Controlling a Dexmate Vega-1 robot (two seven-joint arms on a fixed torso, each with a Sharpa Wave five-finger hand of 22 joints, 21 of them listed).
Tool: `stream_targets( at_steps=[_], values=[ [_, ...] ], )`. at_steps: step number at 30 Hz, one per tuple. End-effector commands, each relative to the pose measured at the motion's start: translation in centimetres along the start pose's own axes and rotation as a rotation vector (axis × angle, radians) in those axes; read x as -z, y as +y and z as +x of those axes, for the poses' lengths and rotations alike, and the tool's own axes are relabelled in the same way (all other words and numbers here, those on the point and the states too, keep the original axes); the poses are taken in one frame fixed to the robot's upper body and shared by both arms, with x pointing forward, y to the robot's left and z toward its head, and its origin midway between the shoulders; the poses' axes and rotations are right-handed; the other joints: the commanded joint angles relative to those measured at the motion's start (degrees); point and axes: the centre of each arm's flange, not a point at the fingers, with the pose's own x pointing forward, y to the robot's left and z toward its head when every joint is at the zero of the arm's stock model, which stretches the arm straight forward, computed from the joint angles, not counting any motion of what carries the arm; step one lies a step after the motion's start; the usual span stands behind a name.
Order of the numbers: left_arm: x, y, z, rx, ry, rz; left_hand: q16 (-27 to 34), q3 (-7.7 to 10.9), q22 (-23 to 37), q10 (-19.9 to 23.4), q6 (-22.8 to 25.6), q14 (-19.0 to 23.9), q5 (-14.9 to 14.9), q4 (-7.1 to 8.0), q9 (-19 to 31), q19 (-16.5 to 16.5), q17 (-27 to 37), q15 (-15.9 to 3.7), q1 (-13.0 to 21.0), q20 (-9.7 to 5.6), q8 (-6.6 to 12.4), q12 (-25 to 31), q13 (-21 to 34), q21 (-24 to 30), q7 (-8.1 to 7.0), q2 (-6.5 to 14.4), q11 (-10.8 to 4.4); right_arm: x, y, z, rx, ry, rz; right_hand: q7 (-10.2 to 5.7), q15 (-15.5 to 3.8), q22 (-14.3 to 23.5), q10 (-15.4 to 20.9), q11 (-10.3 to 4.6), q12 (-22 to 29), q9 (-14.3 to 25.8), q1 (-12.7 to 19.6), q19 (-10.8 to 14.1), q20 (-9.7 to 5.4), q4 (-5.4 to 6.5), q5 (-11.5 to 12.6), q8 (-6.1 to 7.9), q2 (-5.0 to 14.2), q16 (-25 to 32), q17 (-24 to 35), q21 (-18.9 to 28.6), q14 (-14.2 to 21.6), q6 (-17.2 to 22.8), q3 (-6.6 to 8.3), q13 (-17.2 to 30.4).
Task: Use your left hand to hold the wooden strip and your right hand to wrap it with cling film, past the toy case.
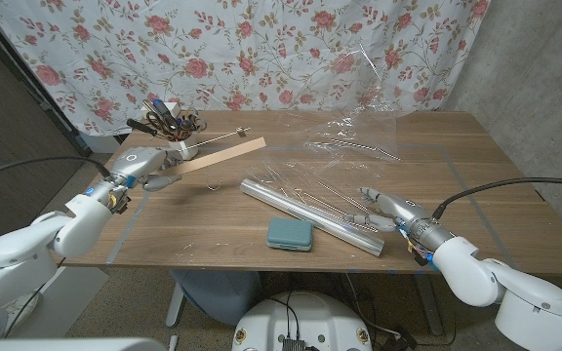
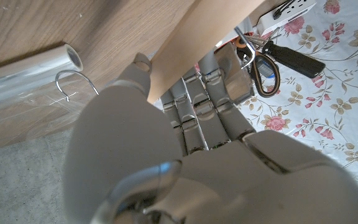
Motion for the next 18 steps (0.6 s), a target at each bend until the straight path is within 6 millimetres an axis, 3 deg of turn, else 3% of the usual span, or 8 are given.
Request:
stream_targets(
  at_steps=[1,9,18],
  values=[
    [0.1,-0.3,-0.4,0.007,0.012,-0.002,-0.1,2.81,0.2,4.9,5.9,7.8,0.3,-0.03,0.1,0.0,0.2,-7.53,1.1,-0.01,2.20,0.6,0.0,0.4,-5.03,1.2,-4.16,-0.7,0.9,0.1,-0.055,-0.006,0.001,0.55,-2.90,0.3,1.4,0.42,1.7,0.3,1.2,3.0,-0.47,-0.02,0.5,-0.26,0.38,1.1,1.2,0.9,1.9,1.2,0.20,1.1],
    [0.0,-0.2,-0.5,0.006,0.012,-0.003,-0.2,3.01,0.2,4.9,5.9,8.0,0.4,-0.05,-0.1,0.0,0.2,-7.53,1.1,0.01,2.20,0.7,0.0,0.5,-4.94,1.1,-4.21,-1.1,1.4,-0.2,-0.066,0.003,-0.018,0.88,-2.95,0.4,1.3,0.65,2.6,0.5,1.4,4.4,-1.16,-0.05,0.5,-0.08,0.40,1.8,2.1,1.2,2.7,2.3,0.15,1.8],
    [0.0,-0.3,-0.5,0.007,0.009,-0.005,-0.2,3.19,0.2,4.9,5.8,8.1,0.4,-0.05,-0.1,0.0,0.2,-7.52,1.0,-0.02,2.25,0.7,0.0,0.7,-4.95,1.0,-4.30,-1.8,1.5,-0.9,-0.063,0.008,-0.044,0.09,-3.06,0.5,2.2,0.51,4.0,0.8,1.4,4.8,-1.08,0.03,0.5,0.51,0.38,2.4,3.2,1.1,3.4,4.5,-0.03,2.7]
  ],
)
